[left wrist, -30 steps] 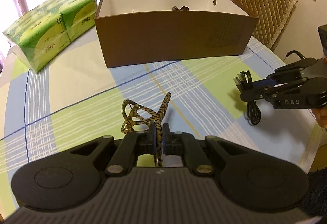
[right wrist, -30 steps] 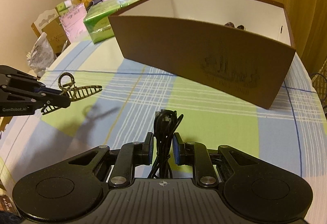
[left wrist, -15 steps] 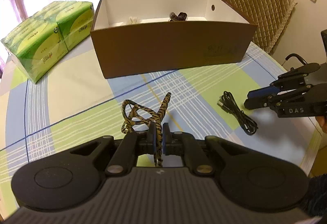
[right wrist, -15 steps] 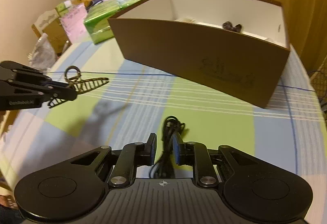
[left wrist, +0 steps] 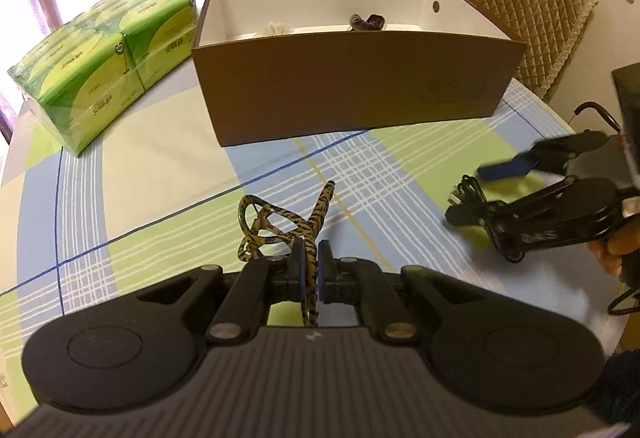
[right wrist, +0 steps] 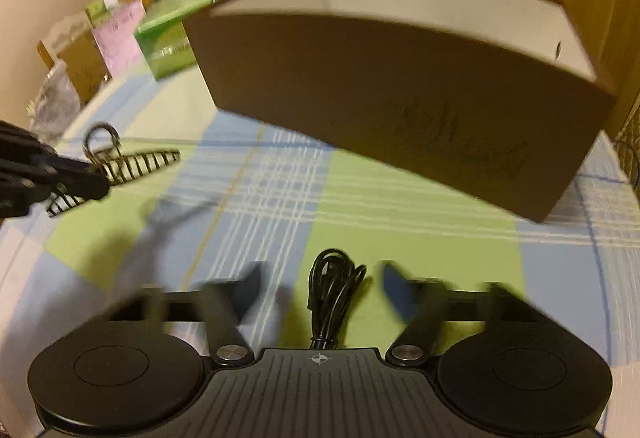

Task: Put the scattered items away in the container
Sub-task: 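Lift both held items and carry them over the brown box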

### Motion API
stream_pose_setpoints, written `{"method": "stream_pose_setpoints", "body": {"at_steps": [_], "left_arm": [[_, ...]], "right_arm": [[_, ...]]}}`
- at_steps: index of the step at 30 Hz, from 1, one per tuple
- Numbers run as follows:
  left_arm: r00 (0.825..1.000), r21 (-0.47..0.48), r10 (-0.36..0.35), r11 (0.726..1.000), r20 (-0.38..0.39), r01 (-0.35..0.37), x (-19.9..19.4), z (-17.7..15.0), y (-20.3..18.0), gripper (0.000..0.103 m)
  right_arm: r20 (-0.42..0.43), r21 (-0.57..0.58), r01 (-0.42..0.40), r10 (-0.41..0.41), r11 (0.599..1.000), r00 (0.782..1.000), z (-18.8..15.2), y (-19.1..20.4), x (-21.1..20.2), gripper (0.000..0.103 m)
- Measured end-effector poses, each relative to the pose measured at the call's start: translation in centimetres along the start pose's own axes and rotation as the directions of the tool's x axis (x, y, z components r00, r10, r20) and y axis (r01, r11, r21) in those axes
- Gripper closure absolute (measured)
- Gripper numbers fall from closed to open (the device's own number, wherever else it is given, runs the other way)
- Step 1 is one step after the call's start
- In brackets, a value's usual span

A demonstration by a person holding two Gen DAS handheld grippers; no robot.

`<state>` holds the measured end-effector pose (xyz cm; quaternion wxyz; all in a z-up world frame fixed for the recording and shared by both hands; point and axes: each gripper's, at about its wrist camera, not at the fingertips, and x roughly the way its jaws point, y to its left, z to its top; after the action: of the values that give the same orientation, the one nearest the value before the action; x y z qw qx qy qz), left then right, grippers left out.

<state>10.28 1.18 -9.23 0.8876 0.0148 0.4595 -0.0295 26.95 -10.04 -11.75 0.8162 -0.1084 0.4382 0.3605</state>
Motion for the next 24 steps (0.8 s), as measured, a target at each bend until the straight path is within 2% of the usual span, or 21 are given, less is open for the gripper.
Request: {"method": "stream_pose_setpoints", "body": {"at_steps": [1,2,11,24], "left_arm": [[1.000,-0.003,0.001,1.000,-0.001,-0.001,0.1,0.0,0.1,0.100],[1.000,-0.006,0.001,1.000,-0.002,-0.001,0.1,0.1,0.2,0.100],[1.000,-0.003,-0.006,1.000,0.010,0.006,0.3,0.8,0.4,0.100],[0.996,0.046,-0.033,0.999,0.082,0.029,-1.0,3.8,-0.2,0.100]], "right_arm": [[0.002,-0.007,0.014,-0.014,1.000,1.000,-0.1,0.1,0.2,0.056],[0.009,-0.029,0.032,-0.031,0.999,0.999,-0.1,0.3,0.3,0.071],[0.014,-0.048,-0.002,0.003,0.999,1.000,-0.3,0.1,-1.4,0.073],[0.145,-0.032,-0.041,0.045,0.999,0.988,3.0,0.2,-5.8,0.078]]}}
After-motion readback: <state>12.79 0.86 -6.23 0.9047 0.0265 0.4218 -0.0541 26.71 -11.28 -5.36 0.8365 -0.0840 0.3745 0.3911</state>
